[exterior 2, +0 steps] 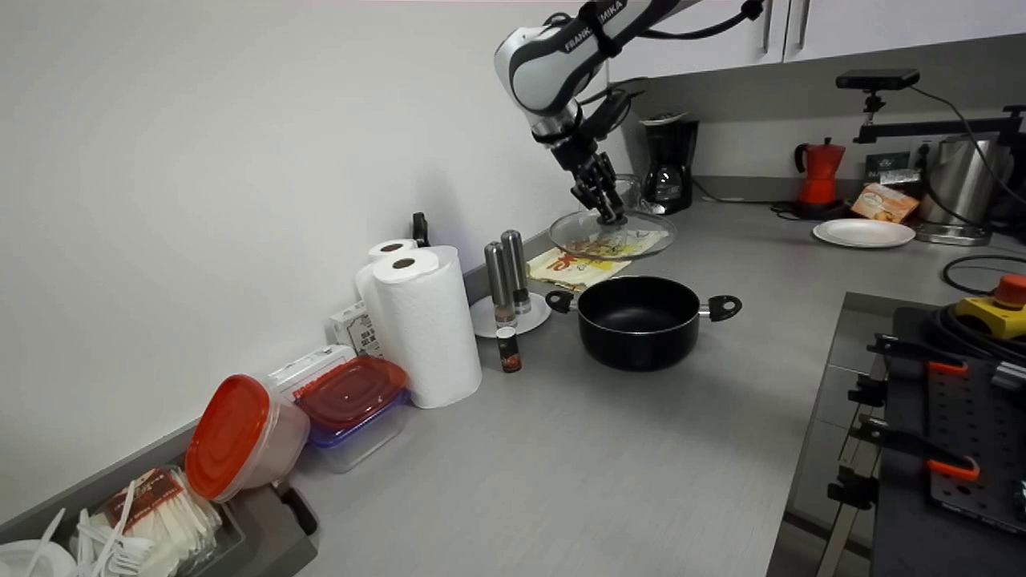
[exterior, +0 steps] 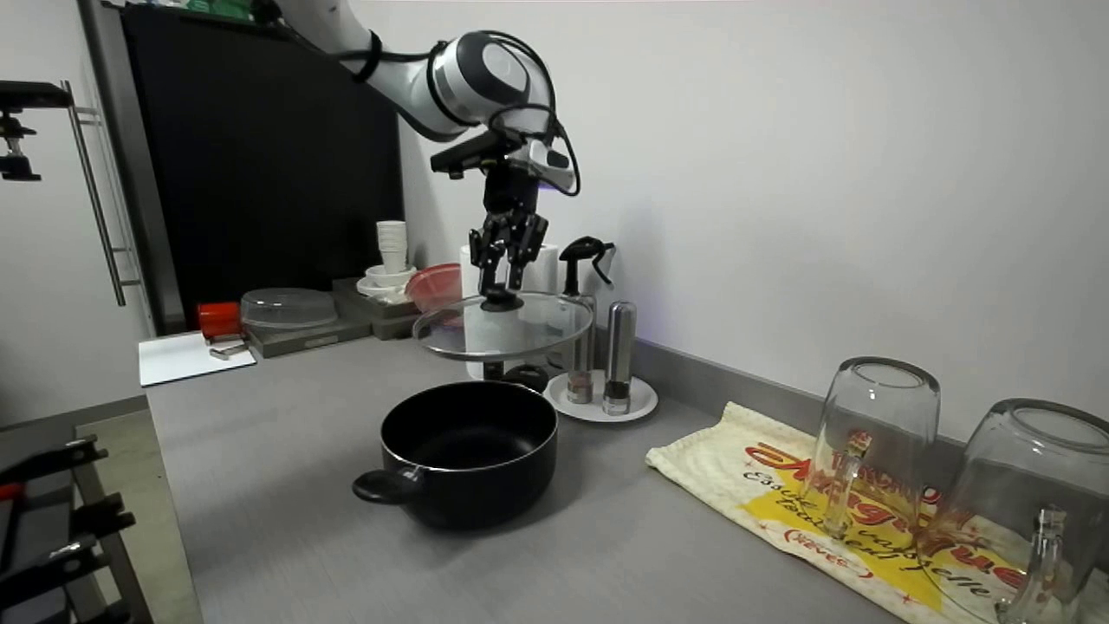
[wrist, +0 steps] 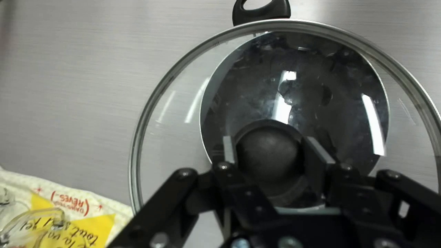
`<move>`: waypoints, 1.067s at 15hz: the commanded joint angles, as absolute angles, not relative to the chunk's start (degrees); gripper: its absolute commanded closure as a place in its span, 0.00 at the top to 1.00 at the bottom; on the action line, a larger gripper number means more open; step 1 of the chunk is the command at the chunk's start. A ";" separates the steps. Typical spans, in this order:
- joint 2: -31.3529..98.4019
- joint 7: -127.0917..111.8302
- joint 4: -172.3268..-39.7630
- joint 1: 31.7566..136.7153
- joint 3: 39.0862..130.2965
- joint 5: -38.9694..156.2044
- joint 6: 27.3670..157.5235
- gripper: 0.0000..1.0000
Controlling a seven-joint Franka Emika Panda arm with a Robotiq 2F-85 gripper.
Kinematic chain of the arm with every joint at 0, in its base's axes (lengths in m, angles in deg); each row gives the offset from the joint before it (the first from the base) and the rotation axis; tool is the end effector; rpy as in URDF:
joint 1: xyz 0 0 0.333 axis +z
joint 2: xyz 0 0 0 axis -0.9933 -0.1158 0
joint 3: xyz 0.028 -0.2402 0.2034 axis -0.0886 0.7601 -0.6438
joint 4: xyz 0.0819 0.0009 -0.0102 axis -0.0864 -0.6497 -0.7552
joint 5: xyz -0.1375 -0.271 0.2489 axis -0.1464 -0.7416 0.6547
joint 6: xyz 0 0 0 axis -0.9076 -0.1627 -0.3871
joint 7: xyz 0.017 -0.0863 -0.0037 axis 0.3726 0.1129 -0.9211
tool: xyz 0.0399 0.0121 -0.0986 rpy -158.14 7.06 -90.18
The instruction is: Take the lid off of the pot
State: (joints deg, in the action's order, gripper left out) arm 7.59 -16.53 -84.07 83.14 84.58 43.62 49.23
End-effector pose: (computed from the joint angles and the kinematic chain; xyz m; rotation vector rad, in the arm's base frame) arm 0.7018 -0.0708 0.3130 2.7584 0.1112 -0.5563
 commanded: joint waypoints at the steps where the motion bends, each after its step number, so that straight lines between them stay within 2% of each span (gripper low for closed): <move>1: 13.63 -18.12 -85.63 87.58 83.80 39.66 46.87 0.24; 8: 17.48 -18.09 -84.86 97.24 79.94 32.92 46.35 0.24; 16: 13.78 -17.02 -87.72 105.69 76.48 27.92 49.65 0.24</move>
